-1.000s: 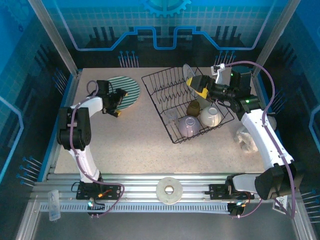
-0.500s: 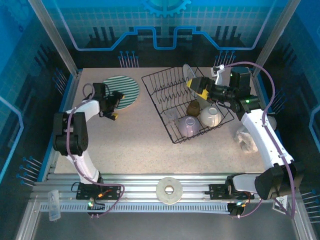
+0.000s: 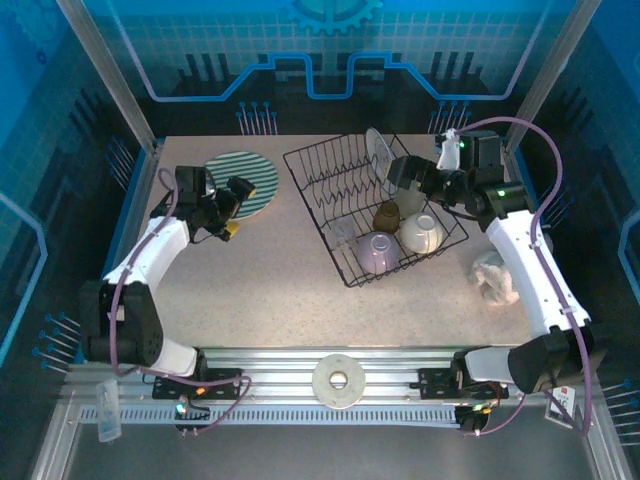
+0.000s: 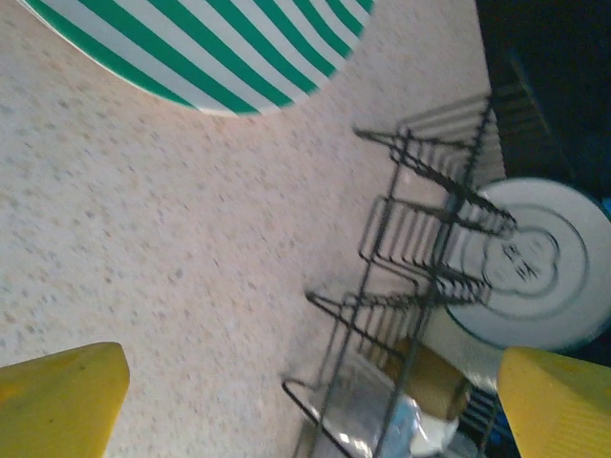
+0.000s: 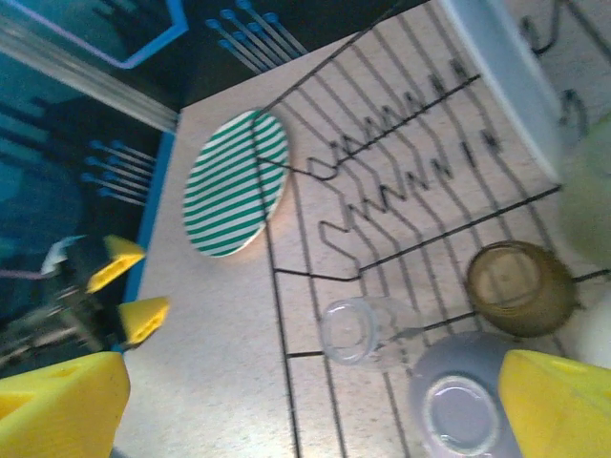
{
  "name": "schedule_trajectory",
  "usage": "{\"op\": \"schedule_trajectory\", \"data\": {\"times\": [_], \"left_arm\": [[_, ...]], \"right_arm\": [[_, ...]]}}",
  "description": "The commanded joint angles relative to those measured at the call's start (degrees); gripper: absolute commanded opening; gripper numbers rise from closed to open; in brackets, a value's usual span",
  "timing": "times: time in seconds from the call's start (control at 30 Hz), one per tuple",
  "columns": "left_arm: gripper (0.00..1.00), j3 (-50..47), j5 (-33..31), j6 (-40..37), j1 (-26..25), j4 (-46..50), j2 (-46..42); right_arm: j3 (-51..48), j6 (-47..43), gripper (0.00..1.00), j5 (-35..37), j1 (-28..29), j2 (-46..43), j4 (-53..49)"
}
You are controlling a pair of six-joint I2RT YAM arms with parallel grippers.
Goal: Unload the mixed dishes from the dish rack
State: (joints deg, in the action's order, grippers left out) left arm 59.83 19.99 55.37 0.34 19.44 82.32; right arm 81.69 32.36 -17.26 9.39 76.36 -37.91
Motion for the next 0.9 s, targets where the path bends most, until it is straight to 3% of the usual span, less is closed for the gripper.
{"op": "schedule_trajectory", "data": {"times": [0.0,0.17,0.27,0.37,0.63,0.87], "left_arm": [[0.99,-0.28,7.05,-6.47,-0.42,3.42,-4.8],[0.99,1.85,9.55,-14.46,-1.77,7.4,-10.27],[0.99,1.54,12.14,-17.35,-3.76,7.69,-13.09],[0.99,-0.34,14.56,-18.44,-5.29,7.33,-15.98],[0.99,-5.49,16.54,-19.58,-8.4,8.41,-20.75],[0.99,-8.5,15.45,-18.48,-8.68,6.5,-23.15]], "right_arm": [[5.26,-5.97,0.99,8.75,1.82,2.93,-6.33],[13.06,-14.34,0.96,23.14,7.44,9.3,-11.56],[17.3,-17.43,0.89,31.07,10.66,13.61,-14.24],[20.29,-19.41,0.89,38.08,13.92,17.59,-15.11],[34.04,-20.6,0.86,49.73,18.68,32.02,-21.58],[40.56,-21.84,0.82,51.88,18.39,40.65,-21.67]]}}
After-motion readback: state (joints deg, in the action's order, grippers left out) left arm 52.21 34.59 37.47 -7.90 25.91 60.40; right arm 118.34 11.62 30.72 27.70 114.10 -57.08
